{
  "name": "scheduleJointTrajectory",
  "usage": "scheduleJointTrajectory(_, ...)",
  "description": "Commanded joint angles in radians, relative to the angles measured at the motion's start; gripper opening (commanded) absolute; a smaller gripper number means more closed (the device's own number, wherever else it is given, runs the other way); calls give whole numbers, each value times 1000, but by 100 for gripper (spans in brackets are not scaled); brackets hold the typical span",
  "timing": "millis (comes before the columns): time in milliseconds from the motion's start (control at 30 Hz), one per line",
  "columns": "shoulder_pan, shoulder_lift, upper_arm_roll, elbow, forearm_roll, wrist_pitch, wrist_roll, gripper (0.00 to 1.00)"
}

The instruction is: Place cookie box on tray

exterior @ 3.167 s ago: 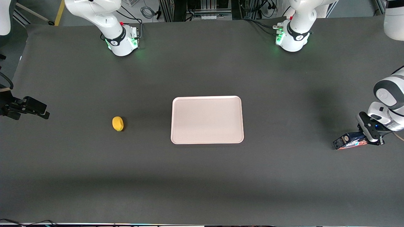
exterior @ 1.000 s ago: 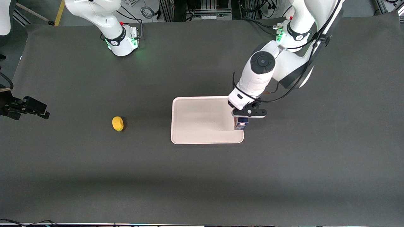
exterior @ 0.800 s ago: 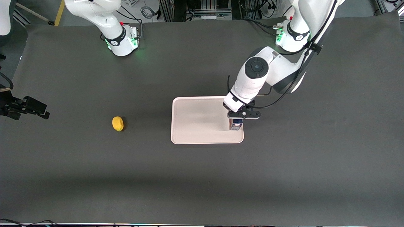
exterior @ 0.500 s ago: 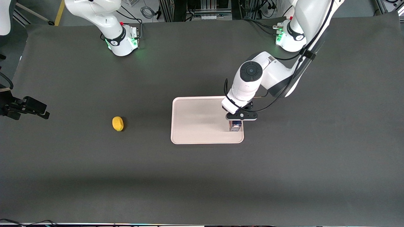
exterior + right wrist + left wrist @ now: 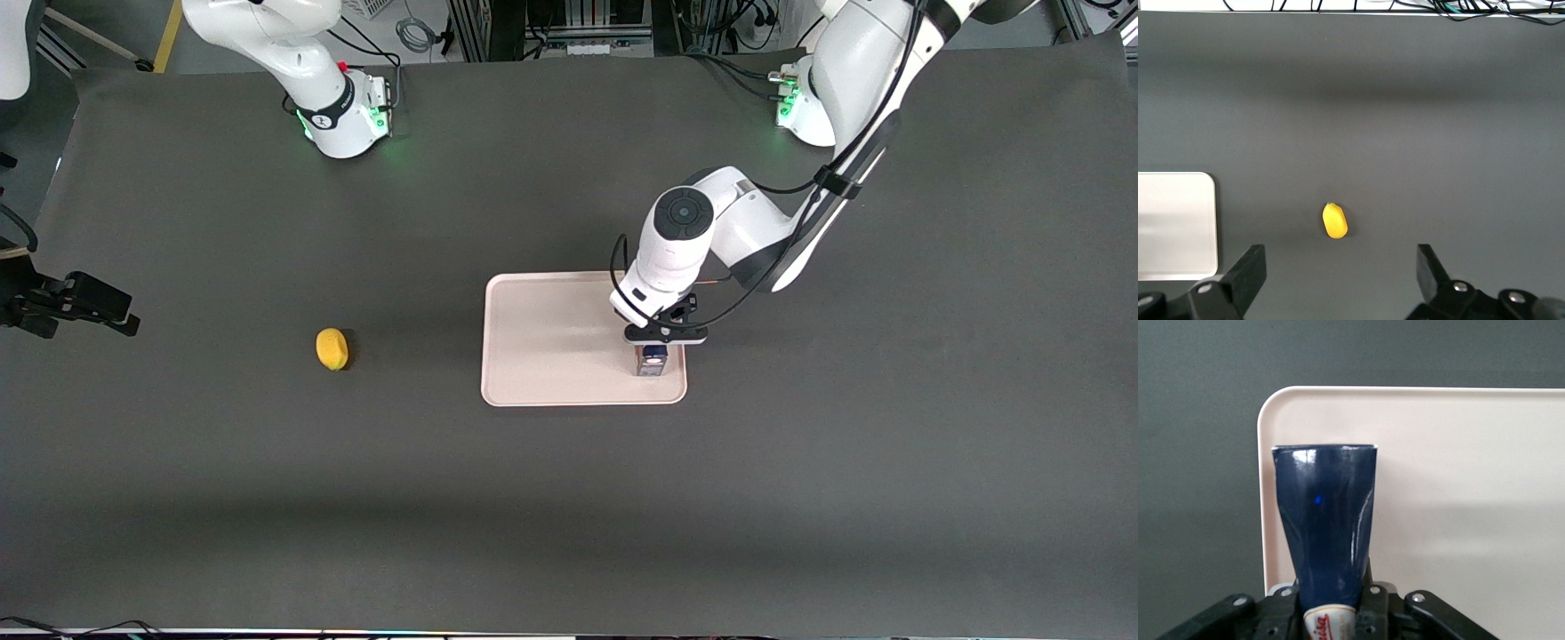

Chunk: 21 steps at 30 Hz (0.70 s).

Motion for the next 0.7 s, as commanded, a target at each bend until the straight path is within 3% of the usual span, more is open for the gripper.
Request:
scheduleJointTrajectory(0, -13, 1, 9, -1, 37, 23, -44, 32)
scheduleJointTrajectory(133, -13, 2, 11, -1, 38, 23, -44, 43)
scheduleJointTrajectory(500, -12, 8, 24, -1, 38, 35, -42, 100)
scheduleJointTrajectory(667, -10, 4, 24, 2, 35, 32, -44, 100)
